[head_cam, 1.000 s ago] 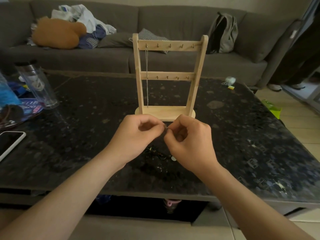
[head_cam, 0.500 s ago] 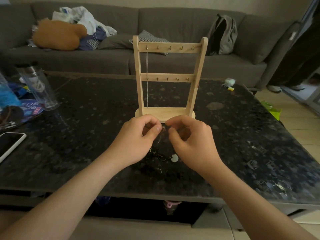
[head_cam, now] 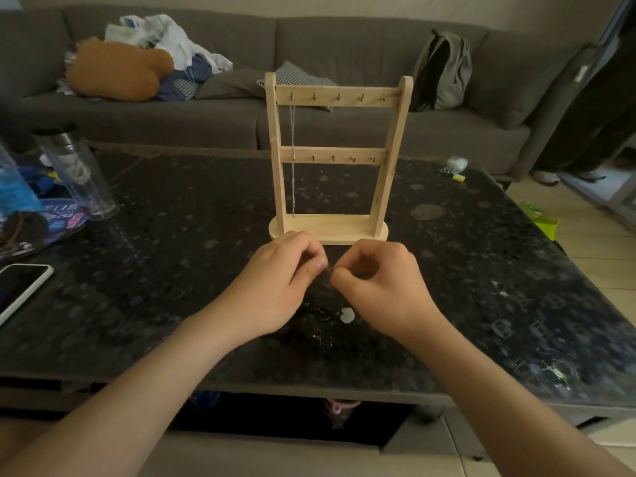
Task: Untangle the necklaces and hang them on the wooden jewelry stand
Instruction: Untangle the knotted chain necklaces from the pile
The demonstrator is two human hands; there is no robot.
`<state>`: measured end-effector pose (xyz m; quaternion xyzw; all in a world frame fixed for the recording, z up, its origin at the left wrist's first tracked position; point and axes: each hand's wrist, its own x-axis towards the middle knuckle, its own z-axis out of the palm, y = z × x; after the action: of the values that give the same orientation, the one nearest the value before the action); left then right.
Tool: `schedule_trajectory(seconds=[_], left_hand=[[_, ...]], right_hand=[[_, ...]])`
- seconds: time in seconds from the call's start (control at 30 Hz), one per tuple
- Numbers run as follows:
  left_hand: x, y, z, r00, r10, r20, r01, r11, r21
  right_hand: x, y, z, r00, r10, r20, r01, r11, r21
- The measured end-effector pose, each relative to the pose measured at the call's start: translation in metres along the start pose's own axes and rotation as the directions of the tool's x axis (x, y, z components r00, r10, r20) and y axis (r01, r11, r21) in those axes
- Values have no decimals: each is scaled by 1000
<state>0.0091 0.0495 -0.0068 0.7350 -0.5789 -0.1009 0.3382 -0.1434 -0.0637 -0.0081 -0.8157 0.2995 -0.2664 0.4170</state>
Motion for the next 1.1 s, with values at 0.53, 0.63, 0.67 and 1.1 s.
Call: schedule_trajectory(seconds=[0.53, 0.63, 0.67, 1.1], left_hand=[[-1, 1, 4, 996, 4, -84, -14, 992, -124], [-1, -2, 3, 997, -25, -79, 14, 990, -138], [-1, -2, 3, 997, -28, -66, 19, 990, -143], [-2, 0, 3, 996, -39, -80, 13, 955, -295]], right_hand=[[2, -2, -5, 973, 57, 223, -56, 998, -10], [-1, -5, -3, 971, 43, 237, -37, 999, -29], [-2, -5, -3, 973, 32, 230, -24, 999, -38], [0, -2, -2, 989, 35, 145, -40, 999, 27]])
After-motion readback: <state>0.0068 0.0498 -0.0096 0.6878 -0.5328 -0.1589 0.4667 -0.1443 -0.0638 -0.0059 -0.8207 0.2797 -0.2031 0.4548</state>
